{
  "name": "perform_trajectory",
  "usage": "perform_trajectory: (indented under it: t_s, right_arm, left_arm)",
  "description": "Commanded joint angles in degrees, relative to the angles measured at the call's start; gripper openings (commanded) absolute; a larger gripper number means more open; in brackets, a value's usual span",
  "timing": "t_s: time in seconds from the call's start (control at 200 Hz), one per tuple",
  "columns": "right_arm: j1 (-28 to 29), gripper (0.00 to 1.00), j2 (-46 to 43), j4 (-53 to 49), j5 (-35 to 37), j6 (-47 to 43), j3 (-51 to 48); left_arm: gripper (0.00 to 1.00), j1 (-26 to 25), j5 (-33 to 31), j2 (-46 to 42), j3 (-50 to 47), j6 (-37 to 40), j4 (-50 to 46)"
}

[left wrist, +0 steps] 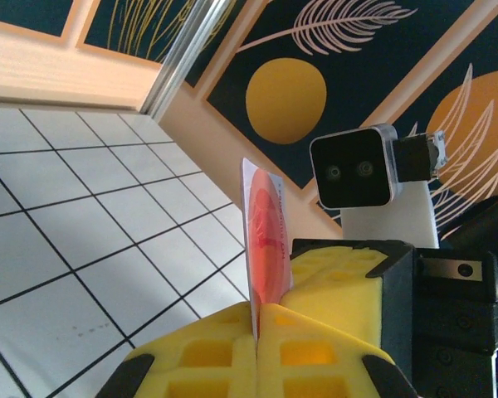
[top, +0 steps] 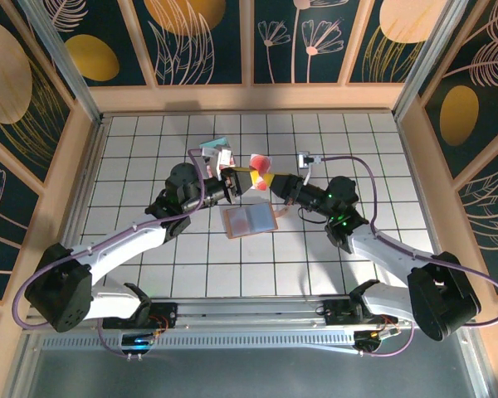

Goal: Take the credit cards out of the card holder

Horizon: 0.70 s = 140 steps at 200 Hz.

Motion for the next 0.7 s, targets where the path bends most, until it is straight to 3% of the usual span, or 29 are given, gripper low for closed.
perform_trajectory:
  t_s: [0.0,0.175,0.405,0.695]
  right_arm:
    - [0.63,0.05,-0.71,-2.82,0.36,-1.99,1.43]
    - [0.66,0.35,-3.05,-12.29,5.5,-5.83,3.09]
    - [0.57,0.53,-7.95,-25.5,15.6,-10.62,4.64]
    - [0.59,0.77,-12.06,-36.87,27.32,-13.02,5.84]
  left_arm:
    - [0.0,0.16,-2.12,-1.69,2.75,5.98,-5.19]
    - [0.0,0.79,-4.78,-3.07,4.67,16.36,-12.88]
    - [0.0,2.94,-9.2,-1.77,9.68,33.3,-24.37]
    - [0.0,11.86,-8.19,4.56,18.11,47.24,-33.39]
